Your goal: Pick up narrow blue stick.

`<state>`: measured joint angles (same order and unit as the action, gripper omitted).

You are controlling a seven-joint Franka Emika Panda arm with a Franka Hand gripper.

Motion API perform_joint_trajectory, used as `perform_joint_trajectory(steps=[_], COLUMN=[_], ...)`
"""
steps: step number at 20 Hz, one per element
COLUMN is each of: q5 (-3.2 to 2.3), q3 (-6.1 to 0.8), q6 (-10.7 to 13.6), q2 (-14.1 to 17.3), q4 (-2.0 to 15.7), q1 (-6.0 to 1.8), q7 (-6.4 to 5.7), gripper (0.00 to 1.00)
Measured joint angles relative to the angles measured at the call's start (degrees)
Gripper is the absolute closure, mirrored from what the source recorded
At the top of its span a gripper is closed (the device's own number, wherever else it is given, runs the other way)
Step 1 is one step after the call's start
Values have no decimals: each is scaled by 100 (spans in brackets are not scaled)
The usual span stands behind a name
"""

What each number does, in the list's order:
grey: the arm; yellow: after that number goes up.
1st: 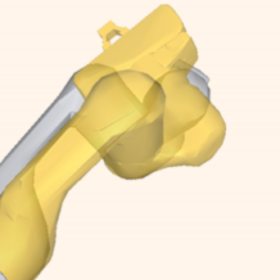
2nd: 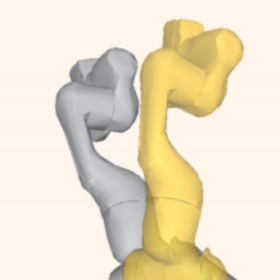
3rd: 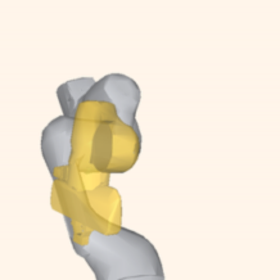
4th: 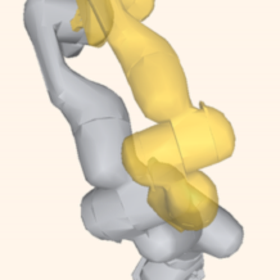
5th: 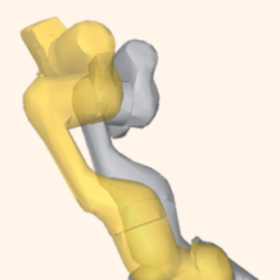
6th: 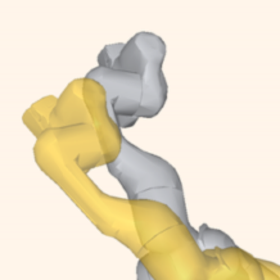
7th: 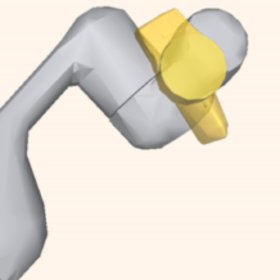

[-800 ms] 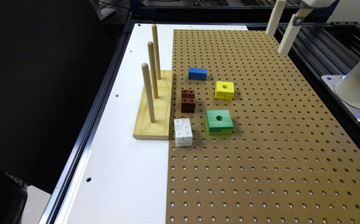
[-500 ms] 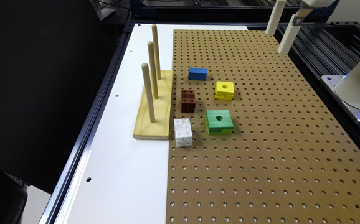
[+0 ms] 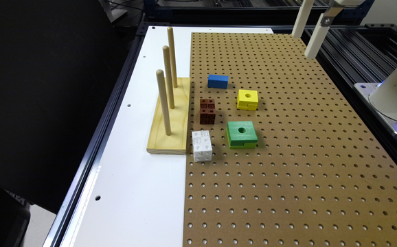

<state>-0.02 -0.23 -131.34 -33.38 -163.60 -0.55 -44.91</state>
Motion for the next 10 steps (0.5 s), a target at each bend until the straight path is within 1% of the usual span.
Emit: perform_joint_trajectory(steps=[5, 7, 10], q5=[-8, -11, -11], q3=[1, 1, 1], q6=[-47, -112, -247], q2=[11, 35, 165], q4=[45, 56, 106], q1=[-34, -75, -130], q7=[13, 44, 89], gripper=[0, 0, 0])
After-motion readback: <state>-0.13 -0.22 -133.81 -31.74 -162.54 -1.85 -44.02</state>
